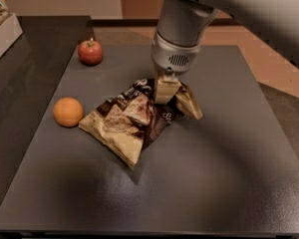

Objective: Move brown chip bag near orange

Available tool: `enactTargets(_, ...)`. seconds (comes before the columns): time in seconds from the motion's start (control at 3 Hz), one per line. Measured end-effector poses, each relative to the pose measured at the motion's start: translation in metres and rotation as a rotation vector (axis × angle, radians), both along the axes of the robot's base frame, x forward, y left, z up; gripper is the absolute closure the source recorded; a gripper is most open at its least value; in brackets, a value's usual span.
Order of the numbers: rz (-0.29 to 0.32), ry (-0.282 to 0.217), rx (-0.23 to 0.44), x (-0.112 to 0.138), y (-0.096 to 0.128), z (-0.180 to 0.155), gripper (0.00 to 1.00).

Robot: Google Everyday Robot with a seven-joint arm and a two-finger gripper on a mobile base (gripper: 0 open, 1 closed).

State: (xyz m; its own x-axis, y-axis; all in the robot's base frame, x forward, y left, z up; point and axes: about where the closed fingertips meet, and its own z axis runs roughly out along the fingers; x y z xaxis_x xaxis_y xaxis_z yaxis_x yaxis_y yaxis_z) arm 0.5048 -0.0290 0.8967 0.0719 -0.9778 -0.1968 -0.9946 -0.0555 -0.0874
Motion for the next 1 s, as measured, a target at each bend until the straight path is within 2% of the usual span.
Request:
enactTargets(0.33, 0.0, -0.004, 0.003, 0.0009, 0.0012, -0.0002, 0.14)
enactTargets(0.67, 0.002, -0.007, 0.005, 0.0017, 0.0027, -0.0006, 0.0)
enactTargets(1.0, 0.002, -0.007, 0.005, 0.0017, 0.0027, -0.0006, 0.0)
